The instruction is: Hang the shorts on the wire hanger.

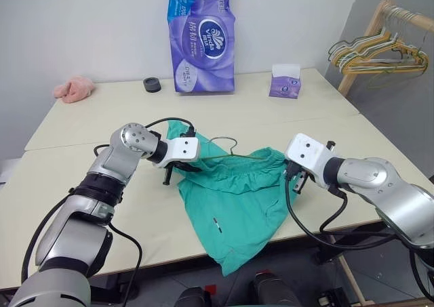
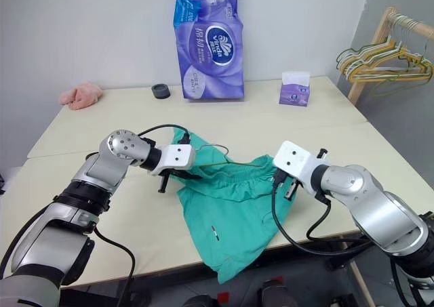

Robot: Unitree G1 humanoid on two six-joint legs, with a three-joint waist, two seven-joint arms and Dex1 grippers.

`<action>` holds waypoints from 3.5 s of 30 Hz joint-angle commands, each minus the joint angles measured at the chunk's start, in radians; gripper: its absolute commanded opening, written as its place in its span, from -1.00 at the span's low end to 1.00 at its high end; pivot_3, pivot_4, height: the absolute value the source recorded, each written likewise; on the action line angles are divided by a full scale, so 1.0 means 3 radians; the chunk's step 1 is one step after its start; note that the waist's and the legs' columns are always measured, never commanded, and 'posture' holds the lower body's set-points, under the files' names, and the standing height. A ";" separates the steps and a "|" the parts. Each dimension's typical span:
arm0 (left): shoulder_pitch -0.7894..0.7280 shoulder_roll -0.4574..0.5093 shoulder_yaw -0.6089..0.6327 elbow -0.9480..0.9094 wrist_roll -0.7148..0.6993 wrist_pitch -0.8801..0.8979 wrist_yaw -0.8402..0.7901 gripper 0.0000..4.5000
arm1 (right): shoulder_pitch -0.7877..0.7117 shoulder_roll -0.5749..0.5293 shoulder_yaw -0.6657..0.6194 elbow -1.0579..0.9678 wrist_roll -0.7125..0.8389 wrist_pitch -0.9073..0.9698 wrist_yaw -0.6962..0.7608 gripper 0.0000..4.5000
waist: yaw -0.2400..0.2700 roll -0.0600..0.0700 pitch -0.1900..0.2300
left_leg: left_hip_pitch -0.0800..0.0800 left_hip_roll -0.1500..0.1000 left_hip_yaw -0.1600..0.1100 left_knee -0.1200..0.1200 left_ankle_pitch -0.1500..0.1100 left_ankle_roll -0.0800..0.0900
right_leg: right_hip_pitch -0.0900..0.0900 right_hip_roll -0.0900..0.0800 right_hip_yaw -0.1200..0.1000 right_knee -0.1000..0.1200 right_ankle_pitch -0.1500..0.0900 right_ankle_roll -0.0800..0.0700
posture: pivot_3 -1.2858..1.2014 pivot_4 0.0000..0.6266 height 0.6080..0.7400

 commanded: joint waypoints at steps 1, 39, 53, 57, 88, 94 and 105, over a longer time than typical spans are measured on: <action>-0.0008 -0.0043 0.0069 -0.0130 -0.0029 -0.0029 0.0063 -1.00 | -0.0144 0.0071 0.0006 -0.0156 0.0005 0.0014 0.0104 -0.99 | 0.0000 0.0000 0.0000 | 0.0000 0.0000 0.0000 0.0000 0.0000 0.0000 | 0.0000 0.0000 0.0000 0.0000 0.0000 0.0000 | -0.14 -0.87 1.00; 0.0053 -0.0250 0.0042 -0.0211 -0.0025 -0.0189 0.0134 -1.00 | -0.0052 -0.0138 0.0072 0.0933 0.0028 -0.0393 0.1079 0.99 | -0.0025 0.0000 -0.0002 | 0.0000 -0.0001 0.0001 0.0001 0.0000 0.0000 | 0.0000 -0.0002 -0.0001 0.0000 0.0000 0.0000 | -0.15 -0.92 1.00; 0.0094 -0.0224 0.0060 -0.0274 -0.0038 -0.0215 0.0089 -1.00 | -0.0331 -0.0001 0.0376 0.1247 -0.0318 -0.0716 0.1527 -0.53 | -0.0040 0.0001 -0.0002 | 0.0000 -0.0001 -0.0003 0.0001 0.0000 -0.0001 | 0.0000 -0.0002 -0.0004 0.0000 0.0000 -0.0001 | -0.14 -0.92 1.00; 0.0093 -0.0289 0.0104 -0.0272 -0.0107 -0.0208 0.0099 -1.00 | -0.0327 0.0029 0.0347 0.1201 -0.0340 -0.0687 0.1569 -0.98 | -0.0040 0.0001 -0.0002 | 0.0000 -0.0001 -0.0003 0.0001 0.0000 -0.0001 | 0.0000 -0.0003 -0.0004 0.0000 0.0000 -0.0001 | -0.14 -0.92 1.00; -0.0096 -0.0206 0.0430 0.0715 -0.0472 0.0080 -0.0461 0.25 | 0.0097 -0.0238 -0.0170 0.0680 -0.0092 -0.0382 0.1624 -1.00 | -0.0056 0.0002 -0.0003 | -0.0003 -0.0002 -0.0012 0.0001 0.0000 -0.0001 | 0.0000 -0.0006 -0.0014 0.0000 0.0000 -0.0001 | -0.15 -0.92 1.00; -0.0214 -0.0352 0.0445 0.1142 -0.0323 -0.0270 -0.0180 -0.12 | 0.0121 -0.0277 -0.0197 0.0613 -0.0049 -0.0349 0.1618 -1.00 | -0.0070 0.0002 -0.0003 | -0.0003 -0.0002 -0.0012 0.0001 0.0000 -0.0001 | -0.0001 -0.0006 -0.0015 0.0000 0.0000 -0.0001 | -0.16 -0.93 1.00; -0.0328 -0.0392 0.0525 0.1308 -0.0345 -0.0391 -0.0064 -0.98 | 0.0261 -0.0399 -0.0257 0.0517 0.0012 -0.0331 0.1622 -1.00 | -0.0066 0.0002 -0.0003 | -0.0004 -0.0002 -0.0012 0.0001 -0.0001 -0.0001 | -0.0001 -0.0007 -0.0015 0.0000 0.0000 -0.0001 | -0.16 -0.93 1.00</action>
